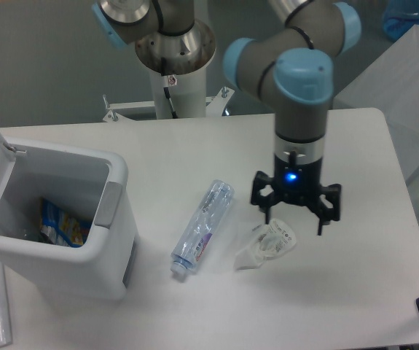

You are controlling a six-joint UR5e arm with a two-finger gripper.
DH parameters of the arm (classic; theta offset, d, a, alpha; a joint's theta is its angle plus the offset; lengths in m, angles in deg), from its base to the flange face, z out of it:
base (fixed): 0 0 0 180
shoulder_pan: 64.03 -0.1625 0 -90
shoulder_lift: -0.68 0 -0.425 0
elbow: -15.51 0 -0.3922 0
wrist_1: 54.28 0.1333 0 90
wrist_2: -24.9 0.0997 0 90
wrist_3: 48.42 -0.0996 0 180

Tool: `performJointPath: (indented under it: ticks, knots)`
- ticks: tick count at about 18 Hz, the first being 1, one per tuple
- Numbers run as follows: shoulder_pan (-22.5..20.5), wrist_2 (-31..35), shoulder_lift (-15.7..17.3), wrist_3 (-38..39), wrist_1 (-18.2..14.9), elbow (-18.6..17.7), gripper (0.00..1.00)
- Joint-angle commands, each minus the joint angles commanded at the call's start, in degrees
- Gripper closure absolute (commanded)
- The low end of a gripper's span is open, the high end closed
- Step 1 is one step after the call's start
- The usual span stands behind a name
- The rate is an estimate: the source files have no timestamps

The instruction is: Open the trash can

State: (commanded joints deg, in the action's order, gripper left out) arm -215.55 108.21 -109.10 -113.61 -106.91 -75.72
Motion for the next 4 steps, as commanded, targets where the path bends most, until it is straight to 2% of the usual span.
performJointPath:
  ticks: [2, 4]
  knots:
    - [0.2, 2.9, -0.3, -2.9, -2.0, 0.7, 0.0]
    - [0.4, 3.8, -1.3, -3.0, -2.0, 0.8, 0.0]
